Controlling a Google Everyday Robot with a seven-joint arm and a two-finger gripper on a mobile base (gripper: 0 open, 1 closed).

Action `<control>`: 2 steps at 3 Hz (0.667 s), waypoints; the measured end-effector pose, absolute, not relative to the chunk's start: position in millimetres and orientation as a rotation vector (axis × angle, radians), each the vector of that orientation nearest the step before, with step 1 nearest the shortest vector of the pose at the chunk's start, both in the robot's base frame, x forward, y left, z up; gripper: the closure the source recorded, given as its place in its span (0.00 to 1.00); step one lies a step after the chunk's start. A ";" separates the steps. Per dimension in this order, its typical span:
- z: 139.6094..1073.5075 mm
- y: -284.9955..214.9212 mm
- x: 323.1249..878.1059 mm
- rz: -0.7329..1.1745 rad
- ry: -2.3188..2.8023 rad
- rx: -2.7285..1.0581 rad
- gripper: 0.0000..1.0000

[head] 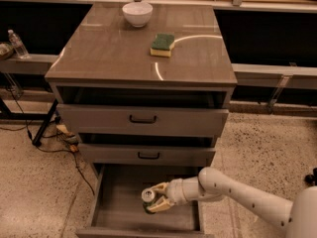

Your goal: Place green can into bottom drawer

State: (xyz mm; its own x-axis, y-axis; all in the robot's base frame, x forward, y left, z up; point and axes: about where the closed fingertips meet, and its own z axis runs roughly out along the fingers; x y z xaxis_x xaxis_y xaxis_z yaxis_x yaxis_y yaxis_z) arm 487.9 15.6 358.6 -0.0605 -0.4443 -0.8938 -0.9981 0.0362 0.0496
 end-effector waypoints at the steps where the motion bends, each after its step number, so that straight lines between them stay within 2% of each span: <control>1: 298.9 22.4 491.4 0.891 1.609 -1.481 1.00; 2: 270.9 22.5 499.1 0.810 1.628 -1.462 1.00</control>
Offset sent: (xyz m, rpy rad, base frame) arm 0.0234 0.0015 -0.1216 -0.0937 -0.1419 -0.1668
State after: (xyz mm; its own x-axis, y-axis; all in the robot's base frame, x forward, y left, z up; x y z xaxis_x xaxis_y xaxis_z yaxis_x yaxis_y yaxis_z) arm 499.1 22.5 270.9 -0.0273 -0.4880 -0.8724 -0.9902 0.1326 -0.0432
